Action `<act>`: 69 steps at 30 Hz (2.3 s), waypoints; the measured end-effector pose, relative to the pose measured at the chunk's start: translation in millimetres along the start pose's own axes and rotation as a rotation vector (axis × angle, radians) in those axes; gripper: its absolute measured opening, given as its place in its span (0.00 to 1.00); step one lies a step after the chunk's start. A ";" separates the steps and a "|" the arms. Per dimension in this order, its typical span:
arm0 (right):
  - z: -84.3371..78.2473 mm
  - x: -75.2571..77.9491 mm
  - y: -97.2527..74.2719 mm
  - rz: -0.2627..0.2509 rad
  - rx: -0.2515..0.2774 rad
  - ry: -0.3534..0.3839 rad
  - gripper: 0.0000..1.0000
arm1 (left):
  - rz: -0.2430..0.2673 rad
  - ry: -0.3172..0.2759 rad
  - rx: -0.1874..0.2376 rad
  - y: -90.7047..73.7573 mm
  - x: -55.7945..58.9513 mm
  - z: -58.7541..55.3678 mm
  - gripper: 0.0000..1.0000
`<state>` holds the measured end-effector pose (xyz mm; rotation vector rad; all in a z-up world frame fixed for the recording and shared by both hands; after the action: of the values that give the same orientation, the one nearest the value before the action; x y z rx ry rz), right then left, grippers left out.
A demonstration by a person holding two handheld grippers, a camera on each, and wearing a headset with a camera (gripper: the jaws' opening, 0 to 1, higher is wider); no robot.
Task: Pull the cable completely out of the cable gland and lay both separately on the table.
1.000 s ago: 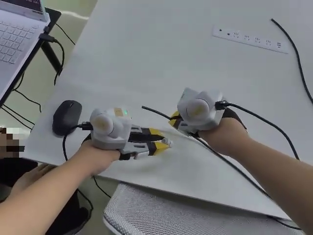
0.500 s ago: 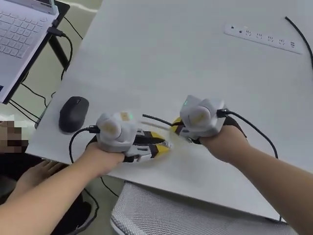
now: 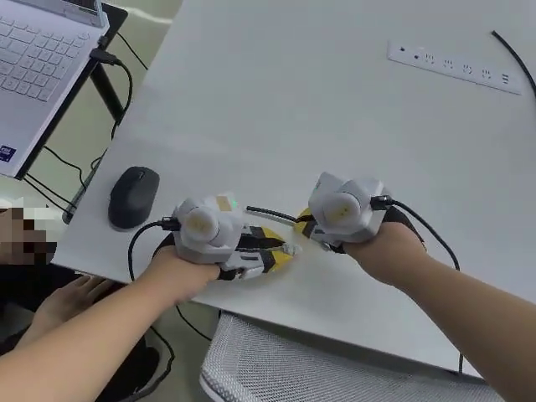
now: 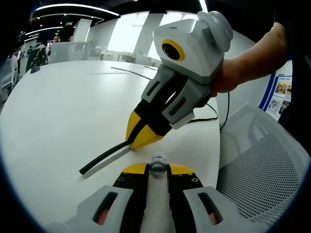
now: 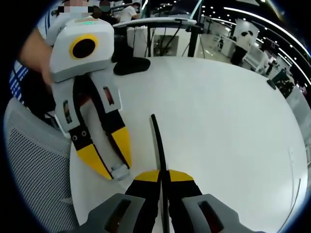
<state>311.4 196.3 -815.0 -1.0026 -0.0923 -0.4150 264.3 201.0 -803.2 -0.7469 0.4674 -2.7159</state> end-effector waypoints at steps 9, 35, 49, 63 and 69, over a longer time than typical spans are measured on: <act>0.2 0.0 0.0 -0.008 -0.019 -0.010 0.01 | 0.006 0.033 -0.038 -0.2 0.3 -2.2 0.16; -7.8 30.7 -46.5 -0.094 0.006 0.111 0.23 | 0.026 -0.014 -0.026 -9.1 1.2 -1.4 0.25; -15.2 61.2 -128.5 -0.128 0.142 0.293 0.50 | 0.016 -0.069 0.062 -33.8 27.9 27.1 0.40; -32.6 66.5 -209.8 -0.179 0.309 0.598 0.65 | -0.005 -0.081 0.120 -49.5 67.7 69.5 0.54; -55.5 62.3 -235.2 -0.194 0.336 0.621 0.76 | 0.009 -0.056 0.100 -58.9 74.4 81.9 0.55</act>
<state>273.1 21.8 -640.9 -0.5027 0.2946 -0.8420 235.8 209.2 -681.4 -0.7893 0.3188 -2.6797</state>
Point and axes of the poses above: the centre of the closed fingertips' face, and the gripper's own axes: y roughly forward along the fingers, x roughly to its right, z roughly out of its top, the point moved 1 cm from there along -y, roughly backward along the fingers, and after that the axes turned 15 degrees about -z, right-handed, at the moved point
